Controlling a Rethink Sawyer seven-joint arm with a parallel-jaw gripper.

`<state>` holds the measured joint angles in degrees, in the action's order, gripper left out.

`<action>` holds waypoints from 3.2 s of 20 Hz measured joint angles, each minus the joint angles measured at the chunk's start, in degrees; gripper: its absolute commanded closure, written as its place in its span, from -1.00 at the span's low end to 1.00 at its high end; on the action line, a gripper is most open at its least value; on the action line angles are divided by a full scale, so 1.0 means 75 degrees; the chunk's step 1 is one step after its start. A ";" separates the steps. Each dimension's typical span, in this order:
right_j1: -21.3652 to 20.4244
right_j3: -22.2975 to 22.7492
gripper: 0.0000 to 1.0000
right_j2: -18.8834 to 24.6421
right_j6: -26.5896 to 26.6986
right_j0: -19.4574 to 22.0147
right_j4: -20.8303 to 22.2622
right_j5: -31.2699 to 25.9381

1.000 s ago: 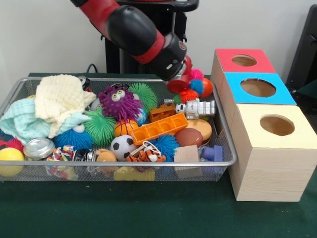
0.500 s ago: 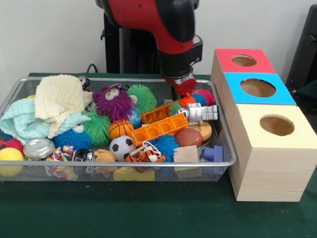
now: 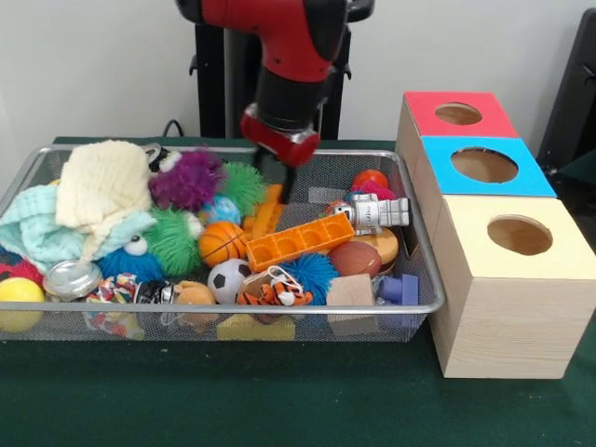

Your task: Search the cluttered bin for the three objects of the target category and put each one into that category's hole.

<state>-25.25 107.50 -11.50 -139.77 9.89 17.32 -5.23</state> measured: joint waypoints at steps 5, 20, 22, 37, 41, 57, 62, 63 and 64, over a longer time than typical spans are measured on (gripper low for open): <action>0.0295 -0.0332 -1.00 -0.0913 0.0000 -0.0439 0.1263 0.0645; 0.2144 -0.0926 -1.00 -0.3981 0.0000 -0.1658 0.1260 0.3042; 0.2631 -0.0974 -1.00 -0.4502 0.0000 -0.1655 0.0900 0.3552; 0.4382 -0.0458 -1.00 -0.6192 0.0000 -0.0533 -0.0108 0.7575; 0.4676 0.0008 -1.00 -0.6389 0.0000 0.0049 -0.0168 0.8763; 0.5518 0.0275 -1.00 -0.6392 0.0000 -0.0298 -0.0071 0.6916; 0.5579 0.0144 -1.00 -0.6392 0.0000 -0.0365 0.0020 0.6755; 0.5610 0.0101 -1.00 -0.6392 0.0000 -0.0364 0.0020 0.6840; 0.5626 0.0076 -1.00 -0.6392 0.0000 -0.0365 0.0020 0.6893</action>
<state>16.95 108.07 -59.44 -139.77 7.15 17.47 46.47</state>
